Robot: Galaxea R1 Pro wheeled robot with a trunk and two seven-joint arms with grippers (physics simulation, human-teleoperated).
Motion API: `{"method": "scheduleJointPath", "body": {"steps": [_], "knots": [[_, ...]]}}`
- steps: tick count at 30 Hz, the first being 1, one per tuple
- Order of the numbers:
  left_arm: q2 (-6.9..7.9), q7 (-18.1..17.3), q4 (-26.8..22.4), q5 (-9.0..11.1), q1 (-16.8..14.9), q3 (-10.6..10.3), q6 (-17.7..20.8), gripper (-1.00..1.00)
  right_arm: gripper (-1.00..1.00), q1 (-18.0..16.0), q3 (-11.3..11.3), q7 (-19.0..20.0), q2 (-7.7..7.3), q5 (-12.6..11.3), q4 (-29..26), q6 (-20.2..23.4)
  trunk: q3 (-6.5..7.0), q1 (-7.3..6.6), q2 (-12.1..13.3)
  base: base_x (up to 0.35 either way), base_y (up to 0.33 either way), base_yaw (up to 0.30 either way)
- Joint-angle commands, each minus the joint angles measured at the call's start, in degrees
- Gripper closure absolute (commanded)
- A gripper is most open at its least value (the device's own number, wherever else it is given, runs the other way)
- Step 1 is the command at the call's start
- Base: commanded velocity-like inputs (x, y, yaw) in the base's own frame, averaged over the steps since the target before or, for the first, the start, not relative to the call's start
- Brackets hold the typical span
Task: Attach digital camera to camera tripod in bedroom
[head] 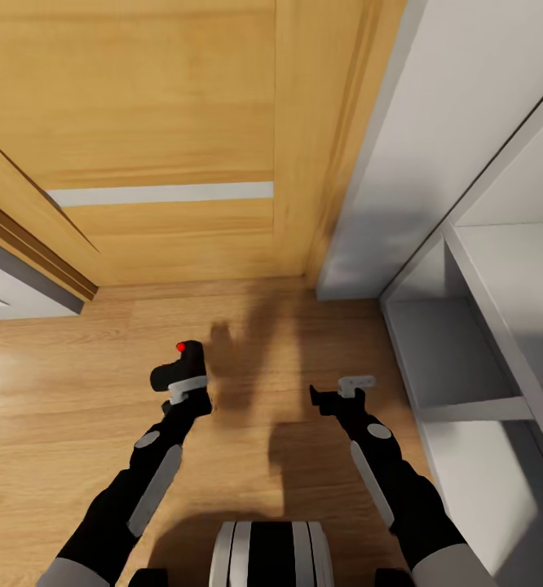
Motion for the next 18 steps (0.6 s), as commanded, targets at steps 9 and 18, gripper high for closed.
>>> {"method": "scheduleJointPath", "body": {"steps": [9,18], "knots": [[10.27,-11.2,-0.1,15.6,0.0,-0.2,-0.4,1.00,-1.00,0.0,-0.1,-0.1,-0.10,-1.0,-0.1,0.2,1.97,-0.24,0.1,0.000,0.000,0.000],[11.55,-12.9,0.4,17.2,0.0,-0.3,-0.3,1.00,-1.00,0.0,-0.2,-0.6,-0.11,-0.9,-0.1,0.3,3.96,-0.47,0.2,0.000,0.000,0.000]]}}
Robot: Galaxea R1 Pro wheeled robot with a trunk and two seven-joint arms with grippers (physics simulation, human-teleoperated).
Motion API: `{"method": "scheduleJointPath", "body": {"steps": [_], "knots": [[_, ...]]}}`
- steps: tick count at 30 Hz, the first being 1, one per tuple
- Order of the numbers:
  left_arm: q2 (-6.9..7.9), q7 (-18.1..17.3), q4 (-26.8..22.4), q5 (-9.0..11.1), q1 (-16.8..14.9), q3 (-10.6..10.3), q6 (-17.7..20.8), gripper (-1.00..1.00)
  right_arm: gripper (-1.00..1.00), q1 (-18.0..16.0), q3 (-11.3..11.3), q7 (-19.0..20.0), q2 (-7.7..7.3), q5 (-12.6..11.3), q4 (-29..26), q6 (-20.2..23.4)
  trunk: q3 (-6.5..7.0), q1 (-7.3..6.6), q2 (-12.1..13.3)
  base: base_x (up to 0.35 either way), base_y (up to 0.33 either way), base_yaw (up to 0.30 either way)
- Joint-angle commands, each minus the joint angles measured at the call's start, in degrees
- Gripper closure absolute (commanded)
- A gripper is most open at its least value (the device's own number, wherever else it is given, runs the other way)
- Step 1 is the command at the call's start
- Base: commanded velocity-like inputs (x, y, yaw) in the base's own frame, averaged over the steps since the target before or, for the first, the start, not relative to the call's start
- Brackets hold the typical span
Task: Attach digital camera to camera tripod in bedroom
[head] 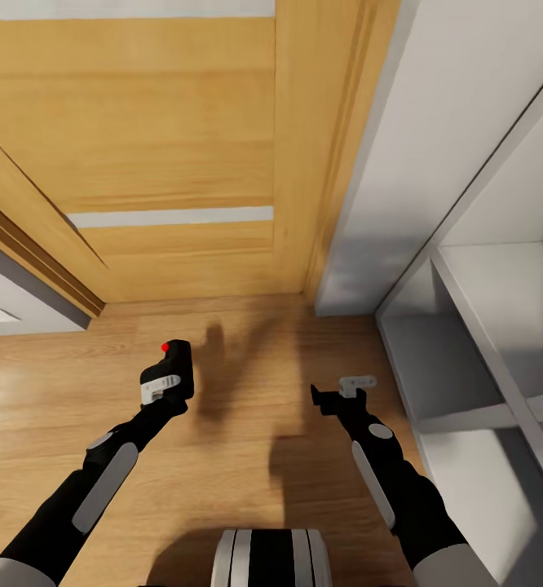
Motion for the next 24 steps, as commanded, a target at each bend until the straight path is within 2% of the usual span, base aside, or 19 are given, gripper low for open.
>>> {"method": "scheduleJointPath", "body": {"steps": [1,20,24], "knots": [[0.08,0.3,0.0,0.6,0.0,-0.1,0.2,1.00,-1.00,0.0,0.1,-0.4,-0.02,-0.5,-0.1,0.3,0.19,-0.03,0.0,0.000,0.000,0.000],[-0.43,0.9,1.1,1.0,0.1,-0.1,0.1,1.00,-1.00,0.1,0.1,-1.1,0.03,-0.4,-0.1,0.6,4.40,-0.52,0.3,0.000,0.000,0.000],[-1.58,0.9,3.0,1.1,0.1,-0.5,0.0,1.00,-1.00,1.8,0.1,-3.6,0.41,-0.4,-0.2,0.7,5.29,-0.63,0.3,0.000,0.000,0.000]]}}
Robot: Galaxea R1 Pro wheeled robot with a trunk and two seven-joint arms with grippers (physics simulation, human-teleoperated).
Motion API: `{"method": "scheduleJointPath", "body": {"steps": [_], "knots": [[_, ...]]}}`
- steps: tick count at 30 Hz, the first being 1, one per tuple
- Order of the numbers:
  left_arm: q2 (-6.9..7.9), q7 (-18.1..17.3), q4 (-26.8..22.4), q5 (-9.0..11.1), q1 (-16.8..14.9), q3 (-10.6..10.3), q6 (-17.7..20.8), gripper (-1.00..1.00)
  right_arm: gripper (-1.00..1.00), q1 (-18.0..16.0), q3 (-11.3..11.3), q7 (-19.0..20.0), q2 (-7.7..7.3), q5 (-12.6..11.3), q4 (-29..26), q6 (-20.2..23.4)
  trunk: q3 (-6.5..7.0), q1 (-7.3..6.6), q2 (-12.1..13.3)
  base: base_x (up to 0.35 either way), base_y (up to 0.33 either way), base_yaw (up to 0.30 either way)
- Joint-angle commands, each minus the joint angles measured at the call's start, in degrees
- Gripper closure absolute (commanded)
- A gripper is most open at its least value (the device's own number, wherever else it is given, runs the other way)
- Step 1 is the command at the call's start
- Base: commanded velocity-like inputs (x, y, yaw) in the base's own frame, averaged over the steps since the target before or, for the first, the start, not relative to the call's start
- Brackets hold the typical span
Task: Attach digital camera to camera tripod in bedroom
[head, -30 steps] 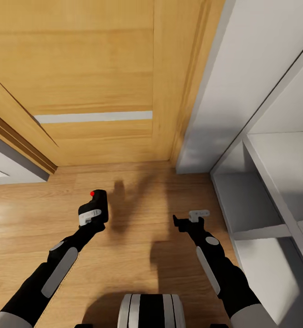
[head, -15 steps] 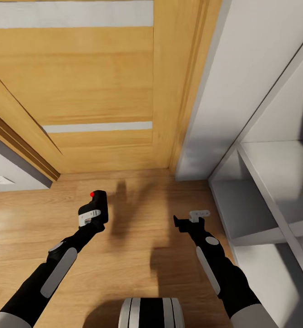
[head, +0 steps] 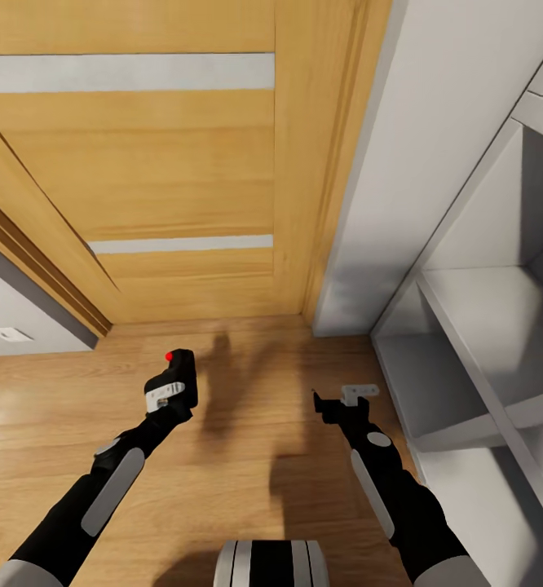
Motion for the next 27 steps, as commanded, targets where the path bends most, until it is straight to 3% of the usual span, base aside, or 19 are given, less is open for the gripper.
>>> {"method": "scheduleJointPath", "body": {"steps": [1,4,7,11,14,18,27], "knots": [[-0.01,0.3,0.0,0.5,0.0,-0.2,0.2,1.00,-1.00,0.1,0.1,-0.7,-0.06,-0.6,-0.1,0.4,0.19,-0.03,0.0,0.000,0.000,0.000],[-0.28,0.2,0.6,0.6,0.0,-0.2,0.1,1.00,-1.00,0.2,0.1,-1.1,-0.24,-0.7,-0.2,1.0,0.85,-0.11,0.0,0.000,0.000,0.000],[-1.46,0.2,1.8,0.6,0.0,-0.4,0.0,1.00,-1.00,0.3,0.2,-1.3,-0.30,-0.3,-0.3,1.3,1.52,-0.19,0.1,0.000,0.000,0.000],[-4.79,0.4,4.7,0.1,0.0,-0.5,-0.1,1.00,-1.00,0.3,0.2,-1.4,-0.36,-0.1,-0.2,1.3,2.41,-0.29,0.1,0.000,0.000,0.000],[-6.07,0.2,6.6,-0.2,0.0,-0.6,-0.2,1.00,-1.00,0.3,0.2,-1.4,-0.37,-0.3,-0.1,1.1,3.07,-0.37,0.2,0.000,0.000,0.000],[-6.84,0.5,6.6,-0.4,0.0,-0.6,-0.2,1.00,-1.00,0.3,0.2,-1.4,-0.37,-0.4,-0.1,1.1,3.96,-0.47,0.2,0.000,0.000,0.000],[-7.07,0.4,6.4,-0.4,0.0,-0.6,-0.2,1.00,-1.00,0.3,0.2,-1.3,-0.37,-0.4,0.0,1.2,5.95,-0.70,0.3,0.000,0.000,0.000]]}}
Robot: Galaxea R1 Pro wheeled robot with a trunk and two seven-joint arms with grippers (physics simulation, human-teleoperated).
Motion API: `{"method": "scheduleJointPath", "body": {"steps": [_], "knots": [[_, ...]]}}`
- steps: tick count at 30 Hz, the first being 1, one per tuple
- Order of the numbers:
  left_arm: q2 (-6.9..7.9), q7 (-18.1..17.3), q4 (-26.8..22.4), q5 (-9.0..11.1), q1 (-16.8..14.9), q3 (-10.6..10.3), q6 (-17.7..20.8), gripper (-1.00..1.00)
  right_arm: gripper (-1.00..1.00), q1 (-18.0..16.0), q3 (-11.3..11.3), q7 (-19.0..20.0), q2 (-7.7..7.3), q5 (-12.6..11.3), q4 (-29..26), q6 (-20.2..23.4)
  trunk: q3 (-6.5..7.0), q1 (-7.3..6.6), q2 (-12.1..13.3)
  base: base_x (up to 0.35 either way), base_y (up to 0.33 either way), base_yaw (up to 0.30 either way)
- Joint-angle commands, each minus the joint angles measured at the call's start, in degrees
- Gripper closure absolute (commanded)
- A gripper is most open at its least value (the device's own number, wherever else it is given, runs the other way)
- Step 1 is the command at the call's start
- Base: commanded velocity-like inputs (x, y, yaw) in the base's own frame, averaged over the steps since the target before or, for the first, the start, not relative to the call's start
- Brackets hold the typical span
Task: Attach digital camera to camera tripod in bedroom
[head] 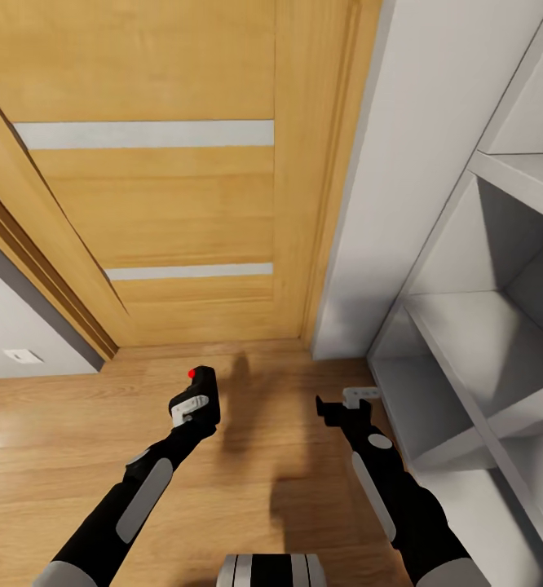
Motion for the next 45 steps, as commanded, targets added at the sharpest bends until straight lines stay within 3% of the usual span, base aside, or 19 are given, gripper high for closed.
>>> {"method": "scheduleJointPath", "body": {"steps": [1,45], "knots": [[0.03,0.3,0.2,0.5,0.0,-0.1,0.2,1.00,-1.00,0.0,0.1,-0.5,-0.03,-0.6,-0.1,-0.2,0.19,-0.03,0.0,0.000,0.000,0.000],[0.01,0.3,0.7,1.0,0.0,-0.1,0.2,1.00,-1.00,0.0,0.4,-0.5,-0.03,-0.1,0.6,-0.4,9.93,-1.17,0.6,0.000,0.000,0.000]]}}
